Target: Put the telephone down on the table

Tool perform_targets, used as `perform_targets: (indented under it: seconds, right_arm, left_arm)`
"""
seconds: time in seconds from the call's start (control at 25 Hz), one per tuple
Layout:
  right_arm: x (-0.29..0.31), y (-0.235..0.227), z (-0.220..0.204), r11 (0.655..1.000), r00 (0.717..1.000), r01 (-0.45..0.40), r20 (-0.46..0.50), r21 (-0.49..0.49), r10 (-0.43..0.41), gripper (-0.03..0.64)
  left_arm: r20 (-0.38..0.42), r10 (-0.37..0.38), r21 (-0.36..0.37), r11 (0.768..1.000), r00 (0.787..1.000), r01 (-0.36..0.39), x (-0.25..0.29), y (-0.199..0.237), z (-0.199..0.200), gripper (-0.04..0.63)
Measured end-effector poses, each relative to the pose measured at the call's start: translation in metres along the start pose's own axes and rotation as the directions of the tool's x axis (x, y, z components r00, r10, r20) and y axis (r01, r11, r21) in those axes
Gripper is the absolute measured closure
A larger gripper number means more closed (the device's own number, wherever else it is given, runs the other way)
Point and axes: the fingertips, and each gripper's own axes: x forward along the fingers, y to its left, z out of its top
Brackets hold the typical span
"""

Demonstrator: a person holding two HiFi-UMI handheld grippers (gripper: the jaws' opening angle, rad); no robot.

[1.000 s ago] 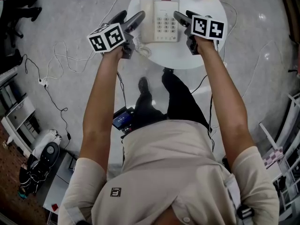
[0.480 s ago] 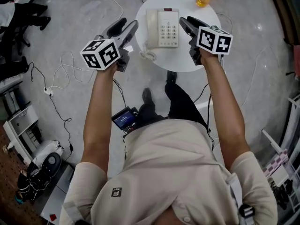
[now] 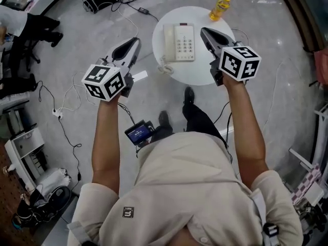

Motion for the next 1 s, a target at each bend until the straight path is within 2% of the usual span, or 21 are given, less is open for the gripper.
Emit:
perform_targets:
  seconds: [0.32,0.64,1.0]
  right_arm:
    - [-0.051,0.065,0.037,0.990,0.997,-0.035,0.062,-0.138,0.044,0.627]
    - [-0.100,0.121,0.059,0.962,0.995,-0.022,0.091,-0.271,0.049,0.627]
    - [-0.143,0.158,0.063,0.951,0.991,-0.003,0.123,-0.310,0.044,0.627]
  left_arm:
    - [0.023,0.011,0.089,0.996,1.000,-0.013,-0.067,-0.019,0.029,0.577]
    - [0.122,0.014,0.161,0.986,0.992,-0.034,-0.137,-0.039,0.074,0.577]
    - [0.163,0.019,0.246,0.967,0.986,-0.059,-0.194,-0.057,0.089,0.577]
